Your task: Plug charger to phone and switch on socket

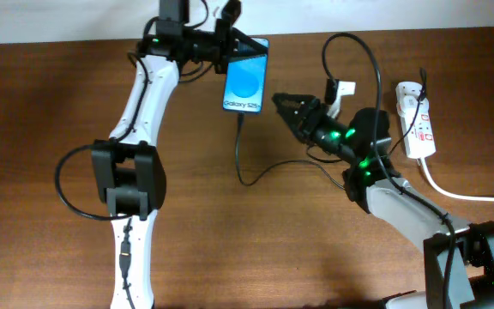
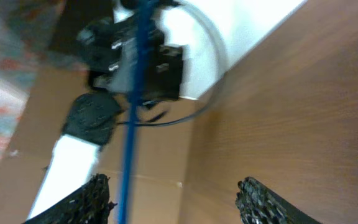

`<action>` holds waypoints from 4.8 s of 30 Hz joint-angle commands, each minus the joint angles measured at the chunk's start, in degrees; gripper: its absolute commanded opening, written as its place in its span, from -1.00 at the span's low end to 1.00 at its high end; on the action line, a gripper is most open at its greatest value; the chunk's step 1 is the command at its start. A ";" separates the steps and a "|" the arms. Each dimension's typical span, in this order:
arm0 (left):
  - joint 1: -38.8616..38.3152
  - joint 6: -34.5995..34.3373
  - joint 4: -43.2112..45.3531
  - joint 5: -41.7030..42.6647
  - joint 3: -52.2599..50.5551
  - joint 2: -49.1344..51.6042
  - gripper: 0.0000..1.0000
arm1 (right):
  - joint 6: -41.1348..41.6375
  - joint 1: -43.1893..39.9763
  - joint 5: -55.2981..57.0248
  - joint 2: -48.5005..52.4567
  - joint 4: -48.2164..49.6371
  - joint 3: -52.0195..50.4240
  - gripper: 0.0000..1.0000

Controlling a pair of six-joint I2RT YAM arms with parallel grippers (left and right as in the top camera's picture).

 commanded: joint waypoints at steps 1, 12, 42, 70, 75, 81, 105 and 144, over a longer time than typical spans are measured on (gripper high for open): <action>2.21 5.57 0.02 2.47 0.17 -1.01 -1.00 | -18.64 -1.66 1.20 0.00 -19.82 3.43 0.70; 2.56 30.21 -6.14 -22.45 -21.00 -0.81 -1.00 | -56.89 -1.53 27.32 -0.07 -97.44 42.86 0.97; 1.53 35.39 -26.88 -68.28 -21.00 1.60 -0.27 | -56.48 -1.53 28.37 0.07 -107.12 44.44 0.97; 1.53 35.36 -31.71 -79.60 -20.98 1.60 0.09 | -56.50 -1.53 28.37 0.07 -107.36 44.44 0.97; 3.08 35.36 -38.71 -81.40 -12.48 1.44 0.46 | -56.70 -1.55 28.39 -0.17 -106.62 44.68 0.97; 4.44 35.39 -53.44 -82.86 14.21 -2.54 0.48 | -58.23 -2.47 29.53 -3.37 -108.45 49.37 0.97; 8.28 35.39 -67.32 -85.61 21.81 -29.24 0.99 | -67.04 -53.27 17.40 20.17 -93.22 52.46 0.97; 8.31 35.39 -67.32 -85.59 21.81 -29.24 0.99 | -58.95 -40.06 26.47 36.02 -80.02 48.92 0.99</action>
